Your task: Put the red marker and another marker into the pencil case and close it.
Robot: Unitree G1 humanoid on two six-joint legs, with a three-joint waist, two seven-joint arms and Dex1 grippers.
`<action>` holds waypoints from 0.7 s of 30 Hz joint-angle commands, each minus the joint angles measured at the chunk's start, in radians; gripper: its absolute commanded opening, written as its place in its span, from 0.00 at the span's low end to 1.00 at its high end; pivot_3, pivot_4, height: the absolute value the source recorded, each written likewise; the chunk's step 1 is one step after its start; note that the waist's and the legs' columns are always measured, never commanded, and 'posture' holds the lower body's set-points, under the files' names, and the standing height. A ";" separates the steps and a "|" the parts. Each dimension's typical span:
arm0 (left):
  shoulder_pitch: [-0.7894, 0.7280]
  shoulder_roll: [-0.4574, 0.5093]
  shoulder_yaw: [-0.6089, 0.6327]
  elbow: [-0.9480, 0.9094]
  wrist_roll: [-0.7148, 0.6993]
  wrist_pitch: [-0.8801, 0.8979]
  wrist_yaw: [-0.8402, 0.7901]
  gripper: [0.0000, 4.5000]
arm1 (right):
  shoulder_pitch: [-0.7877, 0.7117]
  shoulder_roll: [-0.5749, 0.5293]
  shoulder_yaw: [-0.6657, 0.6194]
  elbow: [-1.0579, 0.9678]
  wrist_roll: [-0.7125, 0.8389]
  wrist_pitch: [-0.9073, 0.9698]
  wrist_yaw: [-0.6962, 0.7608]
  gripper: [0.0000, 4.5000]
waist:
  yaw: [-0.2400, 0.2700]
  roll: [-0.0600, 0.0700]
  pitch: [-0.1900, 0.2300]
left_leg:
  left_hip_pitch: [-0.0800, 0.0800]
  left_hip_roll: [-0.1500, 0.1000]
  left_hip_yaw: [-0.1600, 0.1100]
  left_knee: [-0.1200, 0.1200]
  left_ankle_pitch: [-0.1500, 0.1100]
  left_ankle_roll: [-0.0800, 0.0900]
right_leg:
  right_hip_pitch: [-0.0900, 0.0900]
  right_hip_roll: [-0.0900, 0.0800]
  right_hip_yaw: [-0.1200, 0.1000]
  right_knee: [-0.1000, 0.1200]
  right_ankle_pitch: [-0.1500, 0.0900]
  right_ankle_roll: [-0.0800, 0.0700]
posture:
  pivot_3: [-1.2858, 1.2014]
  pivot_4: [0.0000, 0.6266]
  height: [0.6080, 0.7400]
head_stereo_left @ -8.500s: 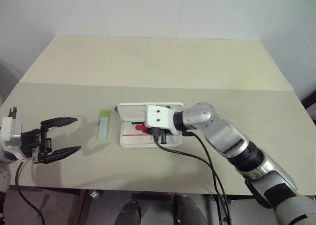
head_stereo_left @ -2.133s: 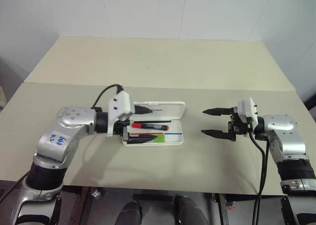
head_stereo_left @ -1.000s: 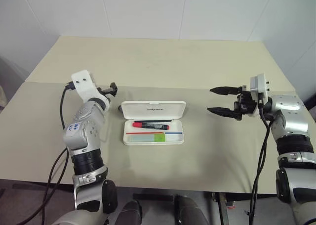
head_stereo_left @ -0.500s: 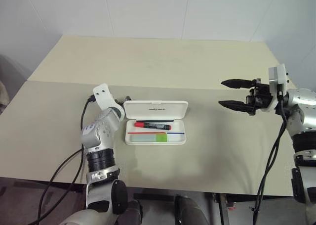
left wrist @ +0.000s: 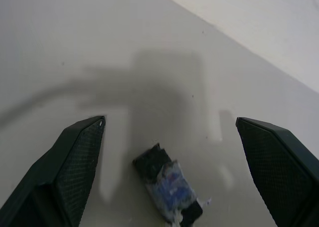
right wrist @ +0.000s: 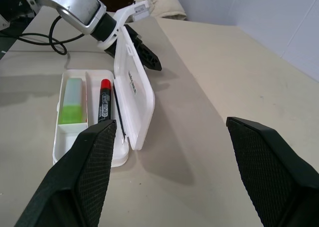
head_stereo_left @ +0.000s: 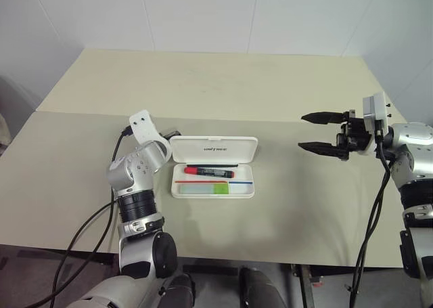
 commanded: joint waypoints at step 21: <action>-0.104 -0.080 0.204 -0.158 0.009 0.255 0.147 0.99 | -0.099 0.084 -0.013 0.110 -0.091 -0.062 0.079 1.00 | -0.002 0.000 0.000 | 0.000 0.000 0.001 0.000 0.001 -0.002 | -0.001 0.000 0.001 -0.001 0.000 0.000 | 0.52 0.24 1.00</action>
